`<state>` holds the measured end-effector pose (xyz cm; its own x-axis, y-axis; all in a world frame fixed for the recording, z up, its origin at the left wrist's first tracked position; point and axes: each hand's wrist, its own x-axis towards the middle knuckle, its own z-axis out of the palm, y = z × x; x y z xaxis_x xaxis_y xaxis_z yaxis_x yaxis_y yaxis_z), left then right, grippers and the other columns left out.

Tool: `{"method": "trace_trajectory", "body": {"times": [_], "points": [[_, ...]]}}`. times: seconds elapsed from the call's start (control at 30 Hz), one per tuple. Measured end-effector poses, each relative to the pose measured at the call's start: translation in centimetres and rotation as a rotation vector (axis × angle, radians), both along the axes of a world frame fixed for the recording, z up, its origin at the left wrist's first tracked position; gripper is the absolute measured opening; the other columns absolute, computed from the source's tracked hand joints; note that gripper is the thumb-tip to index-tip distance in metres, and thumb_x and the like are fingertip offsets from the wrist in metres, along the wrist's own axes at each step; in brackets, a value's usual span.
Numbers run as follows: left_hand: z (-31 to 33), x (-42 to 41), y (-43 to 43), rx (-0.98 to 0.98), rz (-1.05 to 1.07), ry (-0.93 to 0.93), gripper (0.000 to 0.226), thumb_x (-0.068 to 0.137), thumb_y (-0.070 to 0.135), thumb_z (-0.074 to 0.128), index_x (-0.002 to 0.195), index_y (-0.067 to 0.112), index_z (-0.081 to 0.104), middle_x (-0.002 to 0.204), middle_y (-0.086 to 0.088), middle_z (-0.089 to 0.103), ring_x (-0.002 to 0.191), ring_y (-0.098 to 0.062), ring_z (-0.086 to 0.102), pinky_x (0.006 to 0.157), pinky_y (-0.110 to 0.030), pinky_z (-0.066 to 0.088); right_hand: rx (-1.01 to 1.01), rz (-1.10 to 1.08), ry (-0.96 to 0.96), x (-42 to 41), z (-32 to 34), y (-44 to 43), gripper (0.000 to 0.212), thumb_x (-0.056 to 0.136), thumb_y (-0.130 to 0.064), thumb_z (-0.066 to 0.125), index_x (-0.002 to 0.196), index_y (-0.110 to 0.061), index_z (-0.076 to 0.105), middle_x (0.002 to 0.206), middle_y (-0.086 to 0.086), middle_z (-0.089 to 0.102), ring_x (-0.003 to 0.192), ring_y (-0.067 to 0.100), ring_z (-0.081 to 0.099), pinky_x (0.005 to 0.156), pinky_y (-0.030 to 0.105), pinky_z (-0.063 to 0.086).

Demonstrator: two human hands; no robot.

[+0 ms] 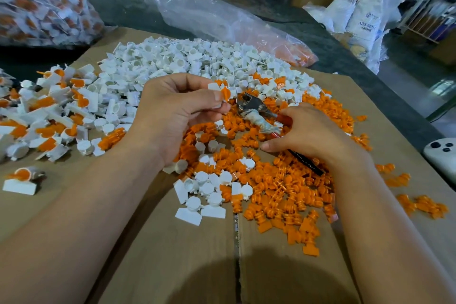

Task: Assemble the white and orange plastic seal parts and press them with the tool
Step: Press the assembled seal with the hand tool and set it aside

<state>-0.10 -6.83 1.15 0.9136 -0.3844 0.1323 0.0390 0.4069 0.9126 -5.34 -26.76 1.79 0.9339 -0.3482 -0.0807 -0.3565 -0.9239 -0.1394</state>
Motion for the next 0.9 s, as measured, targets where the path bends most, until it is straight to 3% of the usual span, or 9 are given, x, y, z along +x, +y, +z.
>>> {"method": "trace_trajectory", "body": {"times": [0.13,0.3,0.5,0.63,0.77,0.9], "points": [[0.0,0.1,0.1,0.016,0.007,0.005,0.017,0.056,0.008,0.069,0.071,0.008,0.062,0.058,-0.004,0.068,0.059,-0.017,0.070,0.048,-0.017,0.051,-0.034,0.022,-0.146,0.0,0.3,0.4,0.063,0.063,-0.038,0.076,0.119,-0.016,0.058,0.099,0.001,0.043,0.092,0.016,0.038,0.071,0.027,0.028],[-0.1,0.2,0.0,0.035,0.032,0.021,0.014,0.071,-0.001,0.068,0.068,0.011,0.061,0.056,0.000,0.066,0.056,-0.015,0.068,0.047,-0.017,0.051,-0.039,0.011,-0.250,-0.1,0.5,0.4,0.057,0.070,-0.019,0.069,0.125,-0.014,0.053,0.115,0.009,0.051,0.103,0.021,0.044,0.073,0.025,0.028],[-0.2,0.3,-0.2,-0.012,0.077,0.039,0.024,0.074,-0.002,0.068,0.060,0.017,0.062,0.056,0.001,0.066,0.055,-0.013,0.067,0.046,-0.016,0.048,0.055,0.069,-0.551,-0.8,1.7,1.3,0.042,0.077,-0.002,0.056,0.118,-0.010,0.054,0.097,0.001,0.051,0.086,0.013,0.041,0.067,0.022,0.026],[-0.1,0.4,-0.3,-0.050,0.098,0.024,0.014,0.069,0.003,0.070,0.065,0.014,0.061,0.059,0.001,0.067,0.055,-0.013,0.067,0.046,-0.016,0.048,-0.058,0.166,-0.566,-1.1,1.8,1.7,0.031,0.082,-0.009,0.060,0.113,-0.011,0.057,0.101,0.005,0.058,0.090,0.018,0.046,0.068,0.027,0.028],[-0.2,0.6,-0.3,-0.074,0.141,0.003,0.013,0.067,0.005,0.071,0.068,0.014,0.062,0.060,0.003,0.067,0.059,-0.013,0.068,0.049,-0.017,0.048,-0.158,0.210,-0.546,-0.9,1.5,2.4,0.017,0.086,-0.021,0.057,0.101,-0.012,0.059,0.087,0.004,0.055,0.088,0.025,0.043,0.071,0.033,0.025],[-0.2,0.6,-0.4,-0.131,0.166,-0.009,0.011,0.070,0.005,0.069,0.072,0.013,0.061,0.060,0.004,0.068,0.061,-0.012,0.068,0.051,-0.016,0.049,-0.065,0.202,-0.564,-0.9,1.3,3.2,0.017,0.089,-0.029,0.052,0.100,-0.016,0.051,0.078,-0.005,0.043,0.071,0.018,0.040,0.057,0.031,0.023]]}}
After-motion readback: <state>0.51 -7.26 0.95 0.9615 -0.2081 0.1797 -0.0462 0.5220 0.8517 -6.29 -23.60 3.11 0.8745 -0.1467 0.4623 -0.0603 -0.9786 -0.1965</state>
